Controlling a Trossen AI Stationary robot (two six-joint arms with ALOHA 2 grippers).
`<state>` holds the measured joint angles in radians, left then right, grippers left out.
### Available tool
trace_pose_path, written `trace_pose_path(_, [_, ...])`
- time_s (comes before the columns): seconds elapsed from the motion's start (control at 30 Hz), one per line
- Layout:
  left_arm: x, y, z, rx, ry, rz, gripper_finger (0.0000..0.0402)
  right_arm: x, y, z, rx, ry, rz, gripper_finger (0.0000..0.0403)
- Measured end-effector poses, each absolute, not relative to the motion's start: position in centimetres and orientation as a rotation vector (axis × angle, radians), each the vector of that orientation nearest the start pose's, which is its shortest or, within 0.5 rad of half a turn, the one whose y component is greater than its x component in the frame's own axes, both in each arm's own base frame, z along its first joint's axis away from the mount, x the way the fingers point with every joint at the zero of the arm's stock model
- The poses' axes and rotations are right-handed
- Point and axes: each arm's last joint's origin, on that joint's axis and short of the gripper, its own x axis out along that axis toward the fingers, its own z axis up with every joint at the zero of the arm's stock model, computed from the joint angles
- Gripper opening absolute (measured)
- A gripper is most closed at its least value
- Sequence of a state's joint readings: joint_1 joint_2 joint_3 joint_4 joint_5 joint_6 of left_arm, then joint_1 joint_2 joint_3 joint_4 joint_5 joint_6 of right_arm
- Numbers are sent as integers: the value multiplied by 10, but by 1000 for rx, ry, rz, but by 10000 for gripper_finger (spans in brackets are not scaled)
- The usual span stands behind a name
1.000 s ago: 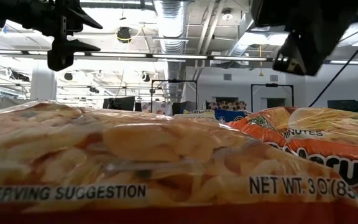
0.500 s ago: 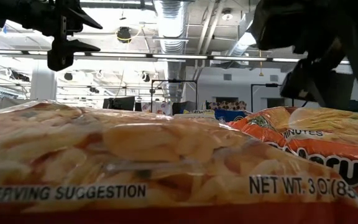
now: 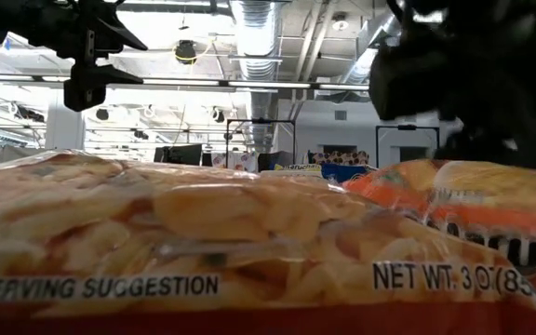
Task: Sort Maruchan noodles
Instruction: Put the middle orange noodle soup pack into the left white bin
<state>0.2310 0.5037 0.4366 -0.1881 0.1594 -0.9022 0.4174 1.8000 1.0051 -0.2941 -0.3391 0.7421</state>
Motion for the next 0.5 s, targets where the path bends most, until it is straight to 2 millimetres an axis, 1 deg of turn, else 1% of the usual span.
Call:
trace_pose_path(0.17, [128, 25, 248, -952, 226, 170, 199, 308, 154, 132, 617, 1318, 223, 227])
trace_pose_path(0.23, [127, 25, 248, -945, 233, 172, 199, 308, 155, 131, 635, 1326, 208, 225])
trace_pose_path(0.3, [127, 25, 246, -940, 247, 178, 199, 308, 155, 131, 661, 1333, 185, 215])
trace_pose_path(0.4, [127, 25, 245, -942, 259, 183, 199, 308, 154, 130, 694, 1339, 150, 176])
trace_pose_path(0.5, [127, 24, 244, -943, 268, 188, 199, 308, 153, 129, 715, 1345, 126, 114])
